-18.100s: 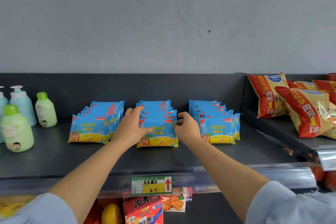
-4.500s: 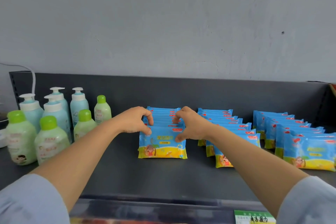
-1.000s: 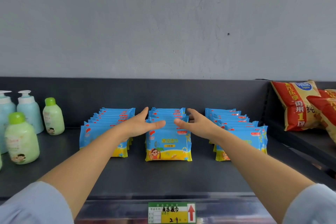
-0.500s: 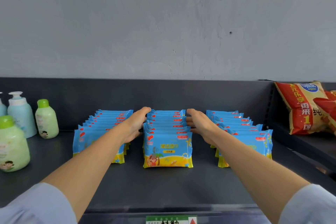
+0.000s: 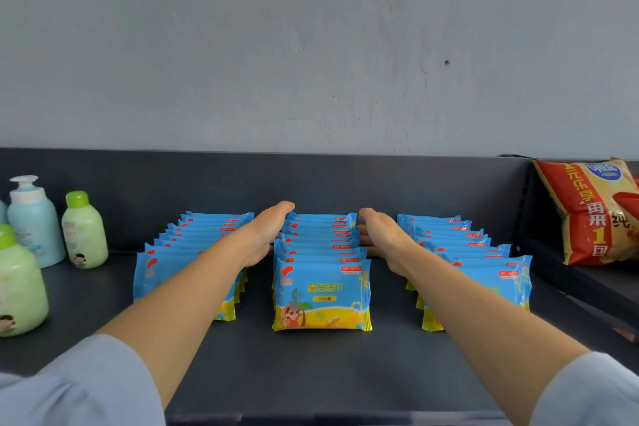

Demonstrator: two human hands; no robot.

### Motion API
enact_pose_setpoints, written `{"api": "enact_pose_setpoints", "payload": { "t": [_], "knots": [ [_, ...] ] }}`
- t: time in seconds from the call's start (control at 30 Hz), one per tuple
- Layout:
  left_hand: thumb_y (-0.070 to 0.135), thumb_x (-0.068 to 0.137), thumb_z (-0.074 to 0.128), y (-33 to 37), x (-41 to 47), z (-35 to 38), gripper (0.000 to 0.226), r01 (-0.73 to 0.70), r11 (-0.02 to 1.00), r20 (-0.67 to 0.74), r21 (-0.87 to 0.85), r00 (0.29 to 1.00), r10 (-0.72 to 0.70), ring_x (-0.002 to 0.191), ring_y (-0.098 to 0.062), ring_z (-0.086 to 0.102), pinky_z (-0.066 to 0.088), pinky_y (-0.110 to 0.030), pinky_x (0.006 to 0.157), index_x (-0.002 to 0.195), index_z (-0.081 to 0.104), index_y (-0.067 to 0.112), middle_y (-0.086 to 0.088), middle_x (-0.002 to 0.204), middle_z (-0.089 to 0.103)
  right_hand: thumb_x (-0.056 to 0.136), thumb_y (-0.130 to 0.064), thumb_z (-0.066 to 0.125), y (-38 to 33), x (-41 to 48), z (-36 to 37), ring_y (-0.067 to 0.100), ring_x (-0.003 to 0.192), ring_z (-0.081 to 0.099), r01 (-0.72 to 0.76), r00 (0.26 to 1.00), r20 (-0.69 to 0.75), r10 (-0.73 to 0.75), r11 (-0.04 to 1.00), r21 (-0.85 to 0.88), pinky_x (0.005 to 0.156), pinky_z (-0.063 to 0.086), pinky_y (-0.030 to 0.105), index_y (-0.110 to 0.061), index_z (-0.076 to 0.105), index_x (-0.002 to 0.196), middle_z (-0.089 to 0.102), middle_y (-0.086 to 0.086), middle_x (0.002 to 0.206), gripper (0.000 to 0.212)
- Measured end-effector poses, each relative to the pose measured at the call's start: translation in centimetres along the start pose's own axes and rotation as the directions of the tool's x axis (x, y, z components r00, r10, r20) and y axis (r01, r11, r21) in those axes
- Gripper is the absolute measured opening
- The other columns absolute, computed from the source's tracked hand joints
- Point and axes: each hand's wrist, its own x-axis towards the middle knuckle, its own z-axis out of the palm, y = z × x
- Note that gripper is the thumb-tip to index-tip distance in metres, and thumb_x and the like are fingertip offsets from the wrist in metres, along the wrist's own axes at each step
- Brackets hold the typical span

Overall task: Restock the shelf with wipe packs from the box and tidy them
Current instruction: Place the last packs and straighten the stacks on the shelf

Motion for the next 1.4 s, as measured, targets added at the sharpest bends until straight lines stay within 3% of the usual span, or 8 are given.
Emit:
{"api": "enact_pose_setpoints", "payload": {
  "t": [0.1, 0.27, 0.6, 0.7, 0.8, 1.0, 1.17, 1.4],
  "knots": [
    [0.033, 0.102, 0.034, 0.2, 0.1, -0.2, 0.030, 0.025, 1.000, 0.014, -0.015, 1.000, -0.025, 0.081, -0.019, 0.059, 0.046, -0.036, 0.081, 0.079, 0.044, 0.016, -0.003, 0.083, 0.058, 0.099, -0.026, 0.032, 0.0, 0.3, -0.1, 0.019, 0.093, 0.065, 0.009, 1.000, -0.016, -0.009, 1.000, -0.002, 0.099, 0.049, 0.042, -0.019, 0.050, 0.086, 0.066, 0.002, 0.091, 0.023],
    [0.037, 0.101, 0.035, 0.2, 0.7, -0.9, 0.051, 0.016, 0.998, -0.025, -0.064, 1.000, -0.017, 0.083, -0.019, 0.057, 0.047, -0.031, 0.069, 0.146, 0.028, 0.014, -0.004, 0.090, 0.054, 0.099, -0.029, 0.033, 0.1, 1.3, 0.2, 0.021, 0.097, 0.065, -0.001, 0.998, -0.057, -0.001, 0.999, -0.040, 0.099, 0.048, 0.043, -0.011, 0.054, 0.101, 0.068, 0.006, 0.098, 0.027],
    [0.041, 0.102, 0.032, 0.8, 1.6, -0.3, 0.057, 0.029, 0.999, -0.050, -0.033, 0.998, -0.031, 0.124, -0.025, 0.049, 0.036, -0.033, 0.090, 0.150, 0.022, 0.013, -0.013, 0.150, 0.036, 0.102, -0.036, 0.031, -0.7, 2.7, 0.1, 0.025, 0.112, 0.057, -0.058, 0.988, -0.142, 0.055, 0.998, -0.019, 0.104, 0.044, 0.044, -0.007, 0.050, 0.123, 0.061, 0.012, 0.109, 0.041],
    [0.042, 0.102, 0.032, 1.0, 1.9, 0.2, 0.056, 0.054, 0.996, -0.023, -0.076, 0.998, -0.056, 0.079, -0.016, 0.055, 0.043, -0.028, 0.073, 0.148, 0.027, 0.010, -0.012, 0.124, 0.056, 0.102, -0.041, 0.031, -1.0, 3.1, 0.2, 0.021, 0.111, 0.053, -0.096, 0.992, -0.083, 0.097, 0.995, 0.024, 0.108, 0.039, 0.044, -0.010, 0.042, 0.132, 0.053, 0.005, 0.106, 0.044],
    [0.042, 0.102, 0.033, 1.0, 2.2, 0.3, 0.058, 0.076, 0.991, 0.004, -0.109, 0.997, -0.076, 0.073, -0.019, 0.056, 0.047, -0.031, 0.065, 0.146, 0.028, 0.005, -0.006, 0.081, 0.054, 0.102, -0.048, 0.028, -1.0, 3.6, 0.4, 0.023, 0.117, 0.053, -0.106, 0.993, -0.037, 0.108, 0.992, 0.063, 0.110, 0.038, 0.043, -0.009, 0.039, 0.139, 0.056, 0.008, 0.112, 0.055],
    [0.044, 0.101, 0.034, 1.0, 2.5, 0.0, 0.064, 0.062, 0.991, -0.004, -0.121, 0.998, -0.063, 0.080, -0.022, 0.060, 0.050, -0.036, 0.076, 0.151, 0.015, 0.008, -0.011, 0.117, 0.055, 0.099, -0.058, 0.018, -1.1, 3.9, 1.1, 0.017, 0.096, 0.052, -0.104, 0.991, -0.079, 0.109, 0.993, 0.062, 0.102, 0.040, 0.038, -0.007, 0.041, 0.136, 0.051, 0.000, 0.082, 0.067],
    [0.041, 0.101, 0.035, 1.0, 2.6, 0.3, 0.062, 0.049, 0.991, -0.005, -0.128, 0.999, -0.050, 0.074, -0.024, 0.062, 0.049, -0.034, 0.062, 0.149, 0.019, 0.005, -0.010, 0.081, 0.058, 0.098, -0.061, 0.020, -1.1, 4.1, 1.3, 0.014, 0.080, 0.054, -0.110, 0.992, -0.049, 0.115, 0.988, 0.106, 0.100, 0.043, 0.036, -0.007, 0.044, 0.134, 0.060, 0.005, 0.092, 0.069],
    [0.041, 0.101, 0.036, 0.7, 2.8, 0.2, 0.060, 0.072, 0.984, 0.008, -0.164, 0.997, -0.072, 0.072, -0.023, 0.064, 0.050, -0.033, 0.062, 0.147, 0.023, 0.004, -0.011, 0.080, 0.058, 0.098, -0.059, 0.019, -1.0, 4.3, 1.3, 0.011, 0.074, 0.052, -0.082, 0.994, -0.072, 0.084, 0.996, 0.038, 0.091, 0.042, 0.032, -0.006, 0.044, 0.132, 0.051, 0.000, 0.079, 0.067]
  ]
}}
